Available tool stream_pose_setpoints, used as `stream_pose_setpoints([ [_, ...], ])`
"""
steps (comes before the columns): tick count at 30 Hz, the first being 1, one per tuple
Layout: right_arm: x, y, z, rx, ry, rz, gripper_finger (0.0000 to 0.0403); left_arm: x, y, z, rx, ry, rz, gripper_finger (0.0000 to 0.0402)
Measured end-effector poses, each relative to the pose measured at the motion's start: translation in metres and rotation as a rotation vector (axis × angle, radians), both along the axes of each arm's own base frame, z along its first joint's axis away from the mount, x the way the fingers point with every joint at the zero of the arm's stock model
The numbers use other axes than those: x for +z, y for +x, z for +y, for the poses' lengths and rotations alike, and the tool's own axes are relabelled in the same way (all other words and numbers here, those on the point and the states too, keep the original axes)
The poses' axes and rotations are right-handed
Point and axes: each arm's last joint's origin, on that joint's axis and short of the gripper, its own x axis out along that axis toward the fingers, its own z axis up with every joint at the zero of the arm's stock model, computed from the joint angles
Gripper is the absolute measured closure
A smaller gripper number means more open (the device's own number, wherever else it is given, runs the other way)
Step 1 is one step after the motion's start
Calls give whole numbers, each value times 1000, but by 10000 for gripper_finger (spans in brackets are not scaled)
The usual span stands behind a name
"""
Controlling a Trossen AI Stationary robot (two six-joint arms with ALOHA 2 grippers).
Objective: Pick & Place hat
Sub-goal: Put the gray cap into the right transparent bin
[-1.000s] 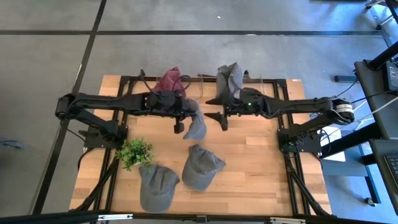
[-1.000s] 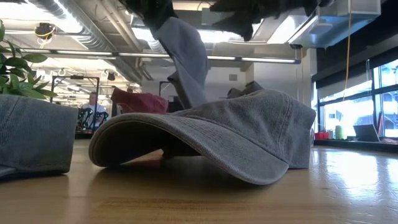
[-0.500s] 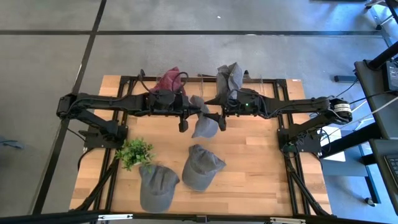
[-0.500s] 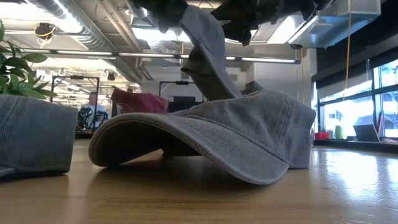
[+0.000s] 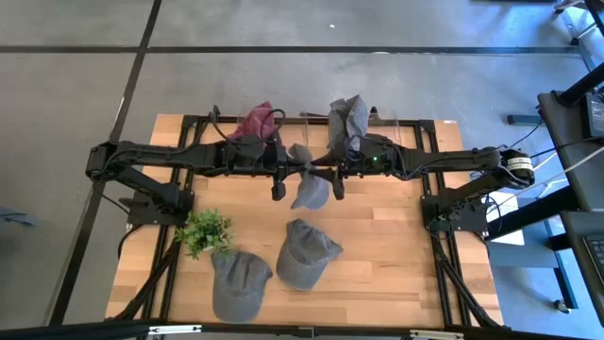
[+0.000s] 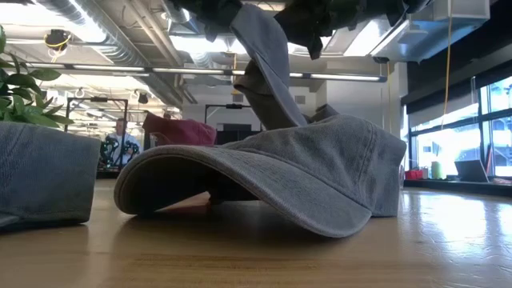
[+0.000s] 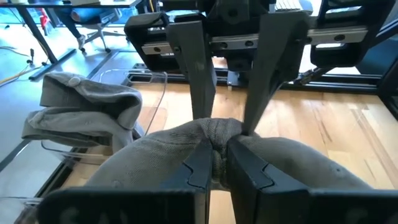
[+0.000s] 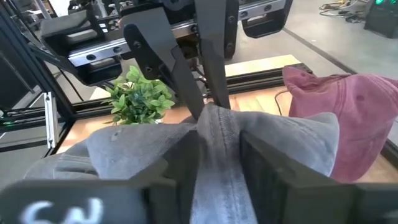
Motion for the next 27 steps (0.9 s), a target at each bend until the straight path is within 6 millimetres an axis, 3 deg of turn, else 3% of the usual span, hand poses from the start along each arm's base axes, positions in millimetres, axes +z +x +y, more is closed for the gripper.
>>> stream_pose_setpoints([
  [9,1,0,0,0,-8,-3,388,3,1,0,9,6,-31,363],
  [19,4,-3,0,-1,-4,-9,391,9,-6,-1,5,5,-42,309],
  [23,14,-12,0,-48,-23,-32,391,28,-25,-2,5,24,-95,287],
  [27,34,-34,-1,-165,-104,-56,391,49,-50,-4,39,66,-171,279],
])
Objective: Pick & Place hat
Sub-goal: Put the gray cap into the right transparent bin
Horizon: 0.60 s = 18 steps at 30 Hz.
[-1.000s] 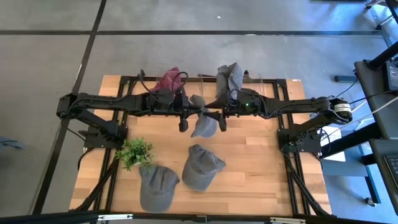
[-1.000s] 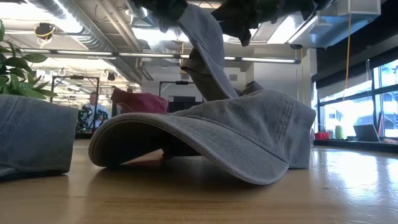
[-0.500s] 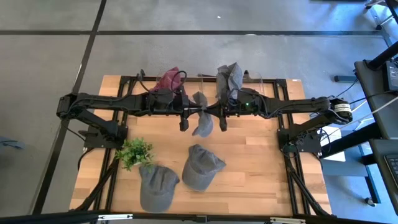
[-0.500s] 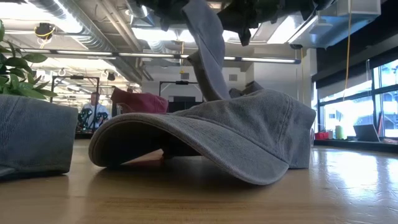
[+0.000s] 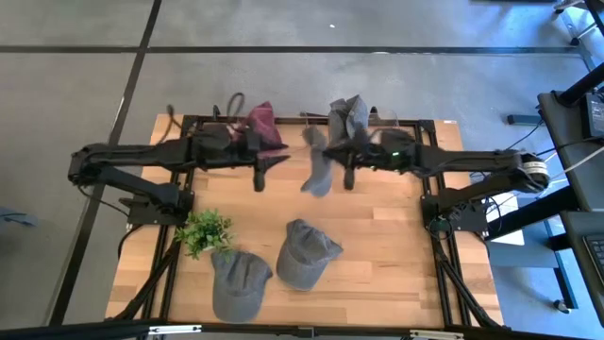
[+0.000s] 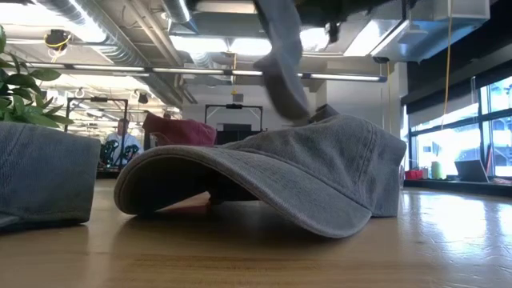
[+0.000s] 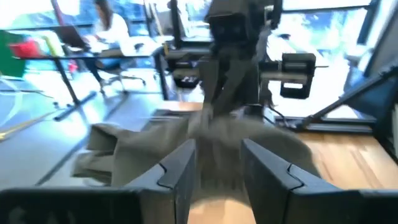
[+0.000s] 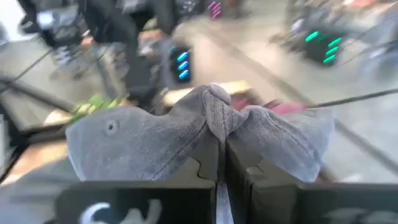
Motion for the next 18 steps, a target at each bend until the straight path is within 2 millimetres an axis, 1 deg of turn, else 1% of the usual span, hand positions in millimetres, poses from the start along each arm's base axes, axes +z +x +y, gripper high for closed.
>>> stream_pose_setpoints([
  [4,27,-33,0,-133,-70,-62,391,8,-18,0,57,7,-11,277],
  [8,42,-66,0,-263,-146,-54,391,10,-23,0,91,12,-6,277],
  [11,43,-86,0,-372,-205,31,391,9,-23,1,101,13,2,277],
  [13,40,-95,-2,-424,-227,94,391,8,-21,1,101,13,8,277],
  [18,32,-106,-15,-484,-282,235,391,2,-16,1,101,11,37,277],
])
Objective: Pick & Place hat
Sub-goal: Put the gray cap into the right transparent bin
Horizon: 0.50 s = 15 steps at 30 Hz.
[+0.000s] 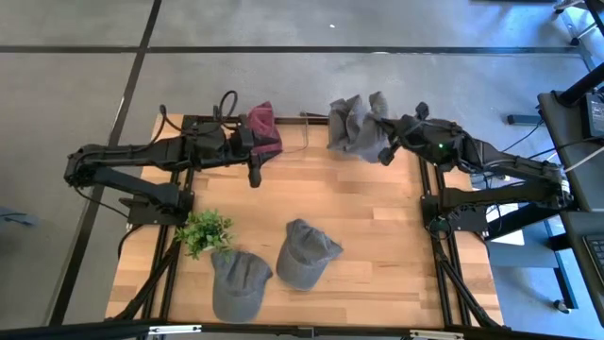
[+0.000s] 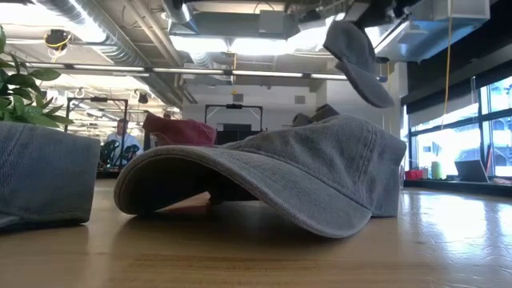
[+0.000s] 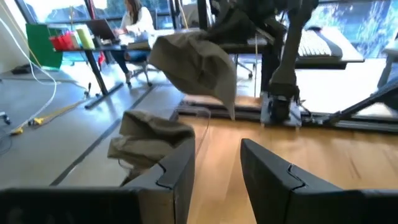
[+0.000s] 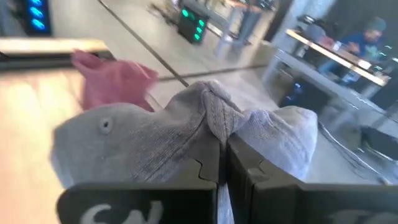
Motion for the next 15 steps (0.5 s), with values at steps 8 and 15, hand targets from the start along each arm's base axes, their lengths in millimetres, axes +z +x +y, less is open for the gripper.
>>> stream_pose_setpoints([
  [8,-19,-13,-29,-59,-30,86,391,-12,12,3,6,-7,62,277],
  [15,-51,-13,-53,-19,-140,34,391,-17,18,3,12,-33,74,277],
])
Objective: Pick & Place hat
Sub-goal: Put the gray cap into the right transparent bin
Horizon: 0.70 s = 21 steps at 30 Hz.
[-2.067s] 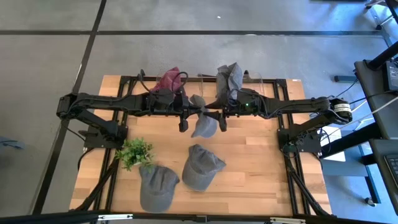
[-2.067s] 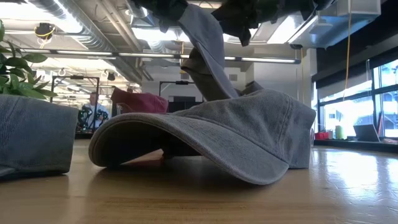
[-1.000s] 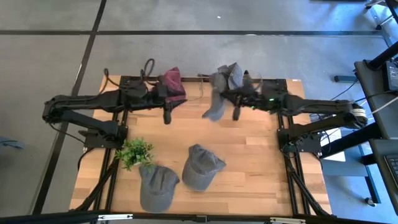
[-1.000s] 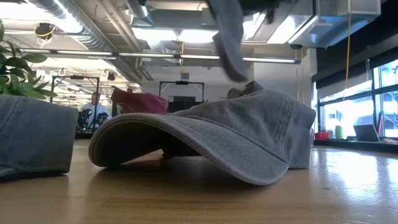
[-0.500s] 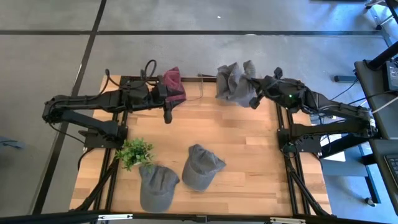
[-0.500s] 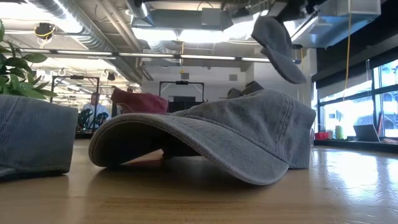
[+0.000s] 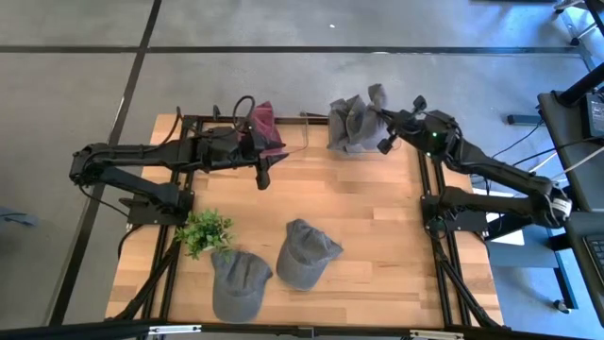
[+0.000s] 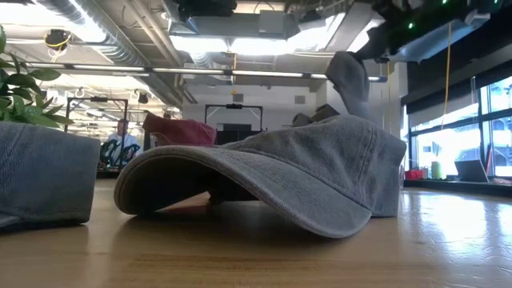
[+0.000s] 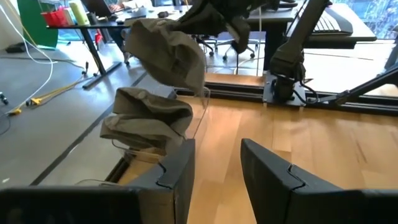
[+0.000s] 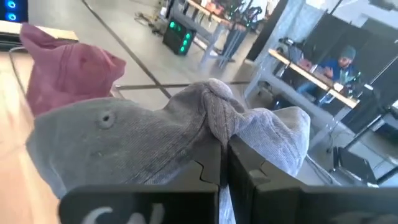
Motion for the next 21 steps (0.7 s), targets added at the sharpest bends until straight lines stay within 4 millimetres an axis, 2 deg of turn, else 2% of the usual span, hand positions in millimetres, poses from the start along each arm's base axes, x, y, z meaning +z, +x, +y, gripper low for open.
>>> stream_pose_setpoints([
  [9,-50,-2,-25,-45,8,-4,391,0,0,0,14,-50,-20,276],
  [14,-55,-5,-32,-76,-55,-93,391,0,0,0,18,-49,-21,276],
  [21,-72,2,-39,-2,93,-95,391,0,-1,1,68,-32,-20,276],
])
